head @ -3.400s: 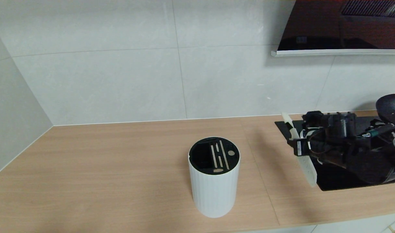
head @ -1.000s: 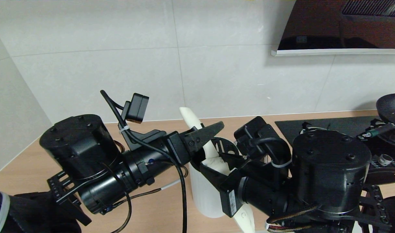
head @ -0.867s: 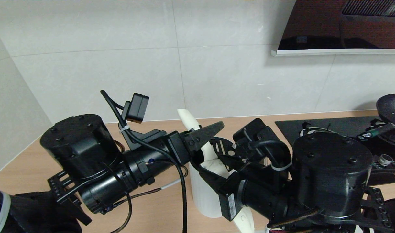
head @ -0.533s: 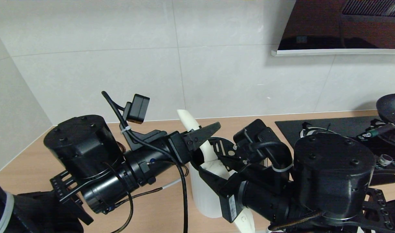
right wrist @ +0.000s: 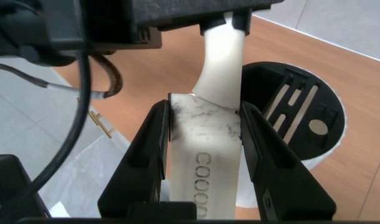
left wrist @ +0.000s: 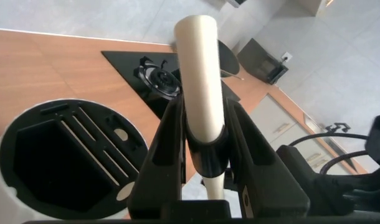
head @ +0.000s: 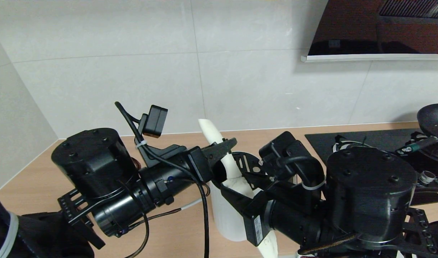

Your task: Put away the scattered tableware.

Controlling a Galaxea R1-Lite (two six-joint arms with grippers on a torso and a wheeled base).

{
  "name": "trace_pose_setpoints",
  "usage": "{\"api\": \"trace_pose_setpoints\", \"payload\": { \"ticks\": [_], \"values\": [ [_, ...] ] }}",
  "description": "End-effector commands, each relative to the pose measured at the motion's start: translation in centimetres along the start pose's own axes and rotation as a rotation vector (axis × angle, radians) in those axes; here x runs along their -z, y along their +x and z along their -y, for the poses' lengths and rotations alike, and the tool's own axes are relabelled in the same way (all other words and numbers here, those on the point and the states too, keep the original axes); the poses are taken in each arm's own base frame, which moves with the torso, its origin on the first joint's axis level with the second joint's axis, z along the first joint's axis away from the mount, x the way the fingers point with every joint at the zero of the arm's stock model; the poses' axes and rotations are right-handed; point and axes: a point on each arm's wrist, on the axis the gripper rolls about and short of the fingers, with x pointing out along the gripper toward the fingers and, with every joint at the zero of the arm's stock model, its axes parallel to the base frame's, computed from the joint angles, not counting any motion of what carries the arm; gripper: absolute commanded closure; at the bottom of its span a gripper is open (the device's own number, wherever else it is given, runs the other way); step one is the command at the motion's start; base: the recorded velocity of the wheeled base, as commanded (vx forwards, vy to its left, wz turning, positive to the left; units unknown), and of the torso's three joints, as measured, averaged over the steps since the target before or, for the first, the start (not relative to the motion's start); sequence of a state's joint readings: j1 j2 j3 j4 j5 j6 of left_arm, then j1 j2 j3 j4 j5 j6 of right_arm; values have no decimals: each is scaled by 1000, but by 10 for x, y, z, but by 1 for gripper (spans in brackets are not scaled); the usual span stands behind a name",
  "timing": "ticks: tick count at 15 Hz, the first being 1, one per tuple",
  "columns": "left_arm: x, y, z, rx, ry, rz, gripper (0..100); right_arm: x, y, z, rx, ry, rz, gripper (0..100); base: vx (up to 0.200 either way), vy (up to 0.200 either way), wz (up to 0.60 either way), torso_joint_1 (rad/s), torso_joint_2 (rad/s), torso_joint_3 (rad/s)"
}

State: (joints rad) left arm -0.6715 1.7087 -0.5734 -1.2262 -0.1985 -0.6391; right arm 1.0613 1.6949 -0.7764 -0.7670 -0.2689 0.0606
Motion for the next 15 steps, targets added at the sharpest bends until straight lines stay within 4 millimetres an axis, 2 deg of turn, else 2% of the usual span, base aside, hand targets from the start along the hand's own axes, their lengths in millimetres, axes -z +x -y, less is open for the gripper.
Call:
{"api": "trace_pose_setpoints", "payload": {
  "ticks": [1, 6, 7, 10, 12, 15],
  "values": [
    [-1, -1, 1, 4, 0, 3, 100, -1, 0, 0, 0, 2, 6, 100, 0, 0, 0, 0, 0, 0],
    [-5, -3, 4, 16, 4, 16, 100, -6, -3, 0, 1, 8, 22, 100, 0, 0, 0, 0, 0, 0],
    [-5, -3, 5, 17, 5, 19, 100, -6, -3, 0, 1, 9, 23, 0, 0, 0, 0, 0, 0, 0],
    [-13, -8, 12, 37, 11, 45, 100, -9, -4, 0, 0, 18, 57, 0, 0, 0, 0, 0, 0, 0],
    [-25, -15, 23, 73, 25, 91, 100, -24, -18, 5, 3, 33, 120, 0, 0, 0, 0, 0, 0, 0],
    [-48, -27, 30, 83, 89, 177, 100, -43, -41, 28, 67, -6, 197, 0, 0, 0, 0, 0, 0, 0]
  ]
}}
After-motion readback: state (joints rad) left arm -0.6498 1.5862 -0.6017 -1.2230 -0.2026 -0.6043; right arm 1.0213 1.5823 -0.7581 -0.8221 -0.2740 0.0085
